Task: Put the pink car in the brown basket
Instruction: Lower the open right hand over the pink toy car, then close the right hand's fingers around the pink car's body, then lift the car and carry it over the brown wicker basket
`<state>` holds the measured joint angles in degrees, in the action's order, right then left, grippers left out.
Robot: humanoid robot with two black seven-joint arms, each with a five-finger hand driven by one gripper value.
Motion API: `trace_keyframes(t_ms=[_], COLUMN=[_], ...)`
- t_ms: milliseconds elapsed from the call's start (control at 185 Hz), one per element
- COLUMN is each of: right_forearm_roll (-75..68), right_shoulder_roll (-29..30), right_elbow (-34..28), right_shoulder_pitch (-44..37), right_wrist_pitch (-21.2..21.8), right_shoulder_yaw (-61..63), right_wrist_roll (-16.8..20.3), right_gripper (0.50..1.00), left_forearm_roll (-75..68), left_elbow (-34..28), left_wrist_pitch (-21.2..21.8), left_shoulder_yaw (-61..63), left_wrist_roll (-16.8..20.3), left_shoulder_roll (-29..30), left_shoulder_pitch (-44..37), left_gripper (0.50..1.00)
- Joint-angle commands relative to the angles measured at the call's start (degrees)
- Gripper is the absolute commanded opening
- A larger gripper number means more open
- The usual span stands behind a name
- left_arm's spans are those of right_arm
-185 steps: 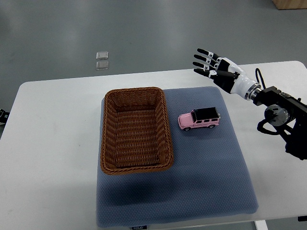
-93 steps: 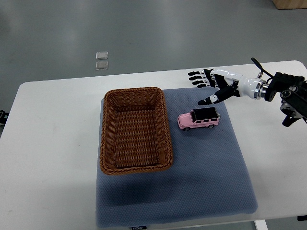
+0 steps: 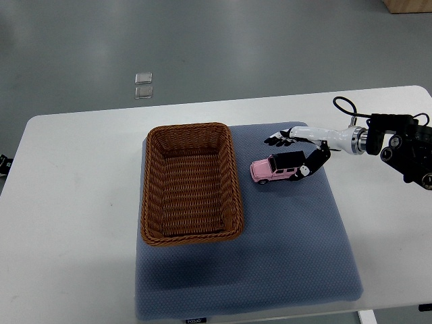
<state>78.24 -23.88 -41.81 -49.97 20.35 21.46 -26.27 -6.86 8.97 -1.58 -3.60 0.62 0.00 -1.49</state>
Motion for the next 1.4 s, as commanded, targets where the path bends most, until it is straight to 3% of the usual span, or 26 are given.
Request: trace_keyframes(t_ms=[0,130,281,416,626,772,864,988,1393], right_forearm_roll=[1.0,1.1,1.7,2.6,3.1,3.0,2.9,2.3,1.3], right_shoulder_roll=[0.0,-0.1,0.0,0.0,0.1,0.1,0.1,-0.1,-1.3], right_elbow=[-0.5,-1.2,-1.2,-1.2,-1.2,-1.2,-1.2,-1.2,-1.2], right_shoulder_pitch=[0.0,-0.1,-0.1,-0.2,-0.2,-0.2,-0.5,-2.1,-7.3], right_wrist_pitch=[-4.1,-7.2,-7.6,-7.5,-7.6,-7.6,-7.5,-7.2,-6.3], right_shoulder_yaw=[-2.7,-5.0,-5.4,-5.8,-6.2,-6.1,-5.9,-5.8,-5.0], right_wrist_roll=[-1.9,-2.3,-2.3,-2.4,-2.4,-2.4,-2.5,-2.9,-3.8], right_gripper=[0.911,0.909,0.885,0.791,0.699,0.584,0.572,0.509,0.513], left_forearm_roll=[0.0,0.0,0.0,0.0,0.0,0.0,0.0,0.0,0.0], left_elbow=[0.0,0.0,0.0,0.0,0.0,0.0,0.0,0.0,0.0], left_wrist_pitch=[0.0,0.0,0.0,0.0,0.0,0.0,0.0,0.0,0.0], left_shoulder_yaw=[0.0,0.0,0.0,0.0,0.0,0.0,0.0,0.0,0.0], left_wrist_roll=[0.0,0.0,0.0,0.0,0.0,0.0,0.0,0.0,0.0], left_shoulder_roll=[0.0,0.0,0.0,0.0,0.0,0.0,0.0,0.0,0.0], left_shoulder_pitch=[0.0,0.1,0.0,0.0,0.0,0.1,0.0,0.0,0.0], left_gripper=[1.000,1.000,1.000,1.000,1.000,1.000,1.000,1.000,1.000])
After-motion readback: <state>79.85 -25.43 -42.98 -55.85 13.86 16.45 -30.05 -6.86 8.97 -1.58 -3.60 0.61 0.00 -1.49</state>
